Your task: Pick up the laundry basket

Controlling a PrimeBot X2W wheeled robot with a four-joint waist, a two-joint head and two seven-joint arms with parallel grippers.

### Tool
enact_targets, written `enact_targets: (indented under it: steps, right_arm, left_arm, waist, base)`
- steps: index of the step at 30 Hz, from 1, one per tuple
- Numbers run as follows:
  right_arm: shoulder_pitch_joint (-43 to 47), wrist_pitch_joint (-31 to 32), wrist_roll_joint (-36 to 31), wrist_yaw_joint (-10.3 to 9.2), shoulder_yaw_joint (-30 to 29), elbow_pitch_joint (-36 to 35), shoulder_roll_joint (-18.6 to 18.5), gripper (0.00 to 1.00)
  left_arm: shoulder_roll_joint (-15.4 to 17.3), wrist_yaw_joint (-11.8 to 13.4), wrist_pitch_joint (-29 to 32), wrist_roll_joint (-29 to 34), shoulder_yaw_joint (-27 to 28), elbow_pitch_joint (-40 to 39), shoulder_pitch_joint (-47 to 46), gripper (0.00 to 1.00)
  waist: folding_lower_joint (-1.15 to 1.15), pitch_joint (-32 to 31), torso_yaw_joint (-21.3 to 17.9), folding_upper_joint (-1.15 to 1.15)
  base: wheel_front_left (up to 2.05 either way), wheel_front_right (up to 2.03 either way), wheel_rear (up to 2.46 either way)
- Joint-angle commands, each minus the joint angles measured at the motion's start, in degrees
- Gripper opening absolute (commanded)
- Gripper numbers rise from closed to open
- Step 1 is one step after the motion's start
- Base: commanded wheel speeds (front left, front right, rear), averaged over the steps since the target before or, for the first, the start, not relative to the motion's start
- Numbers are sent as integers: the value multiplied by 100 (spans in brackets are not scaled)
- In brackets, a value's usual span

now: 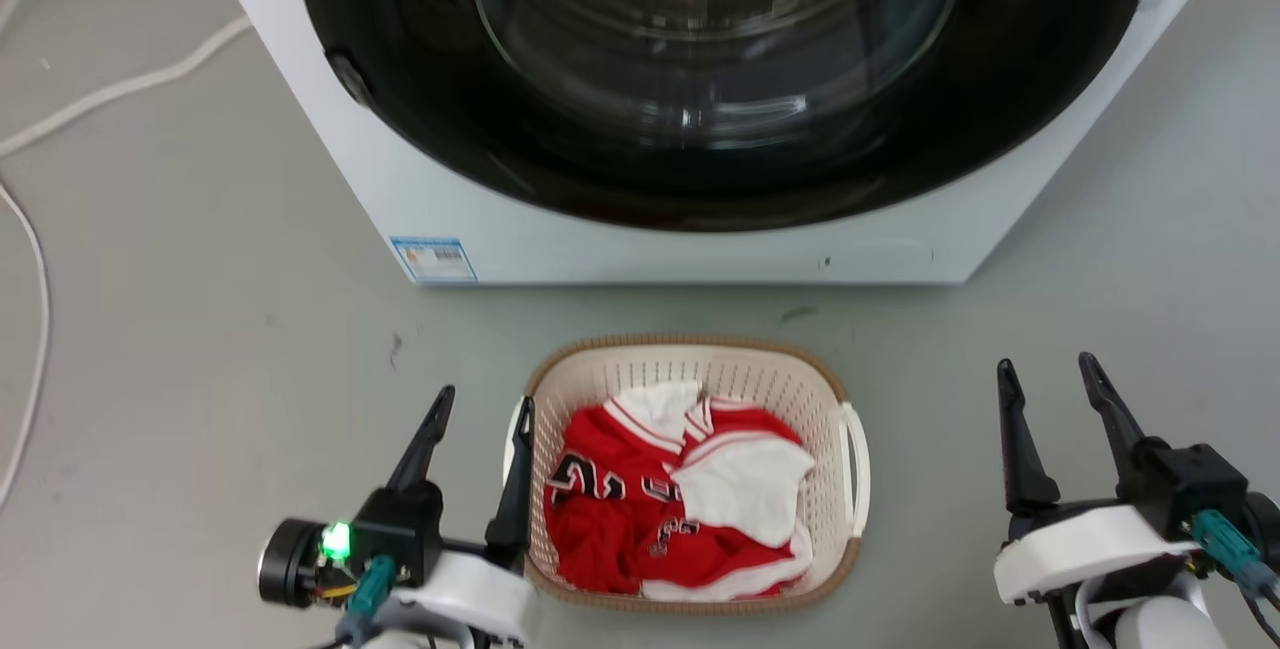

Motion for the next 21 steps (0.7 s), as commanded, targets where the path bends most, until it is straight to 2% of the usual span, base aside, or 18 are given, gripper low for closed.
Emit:
enact_targets:
  steps: [1,12,21]
  right_arm:
    - [-100,-12,-45,-3,13,35,1,100]
    - [-1061,113,-222,-4,211,1163,4,100]
    - [-1972,387,-262,-4,393,2196,-1,100]
  left_arm:
    - [-4,-19,-16,3,30,31,-119,100]
    - [191,-357,-16,110,99,1228,-1396,100]
    - [500,-528,-15,-84,-109,3065,-2743,100]
  waist:
    - [-1,329,-55,0]
    - [-1,1634,-28,0]
    - [-1,2304,66,0]
  base:
    - [0,0,0]
    - [0,0,0]
    - [0,0,0]
